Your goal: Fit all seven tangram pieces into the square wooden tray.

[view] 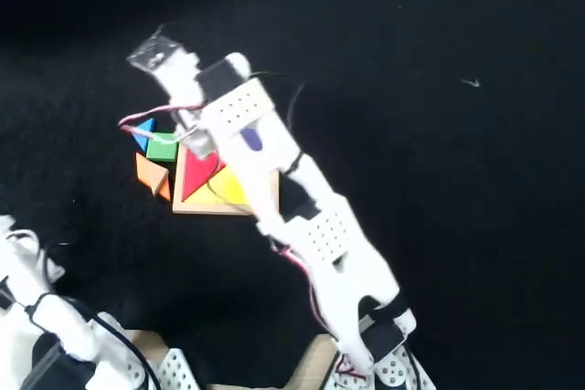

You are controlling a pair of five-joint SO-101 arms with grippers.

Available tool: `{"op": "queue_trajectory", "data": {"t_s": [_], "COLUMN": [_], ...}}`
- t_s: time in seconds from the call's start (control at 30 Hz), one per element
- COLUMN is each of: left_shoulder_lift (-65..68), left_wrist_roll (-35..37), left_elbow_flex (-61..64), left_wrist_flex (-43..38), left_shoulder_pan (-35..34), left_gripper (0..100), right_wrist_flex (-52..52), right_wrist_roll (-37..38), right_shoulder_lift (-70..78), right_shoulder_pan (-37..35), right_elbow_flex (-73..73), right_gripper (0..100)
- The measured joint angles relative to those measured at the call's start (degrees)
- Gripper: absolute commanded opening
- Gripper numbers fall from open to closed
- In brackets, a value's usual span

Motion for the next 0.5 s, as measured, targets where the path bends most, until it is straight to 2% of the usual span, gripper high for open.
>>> {"op": "queue_trajectory", "data": {"t_s": [0.1, 0.4, 0.5], "left_shoulder_lift": [0.0, 0.0, -0.1], "left_wrist_roll": [-0.7, -13.2, -14.2], "left_elbow_flex": [0.0, -0.1, -0.1], "left_wrist_flex": [1.8, 9.0, 9.1], "left_shoulder_pan": [-3.5, -17.4, -20.4], "left_gripper": [3, 3, 3], "right_wrist_flex": [0.0, -0.6, -3.0], "right_wrist_roll": [-0.4, -0.4, -0.4], "right_shoulder_lift": [-0.7, -0.7, -0.7], "right_shoulder_pan": [-3.3, -11.7, -12.9], "right_elbow_flex": [-0.2, -0.3, -0.3], "right_gripper": [1.1, 1.7, 10.4]}}
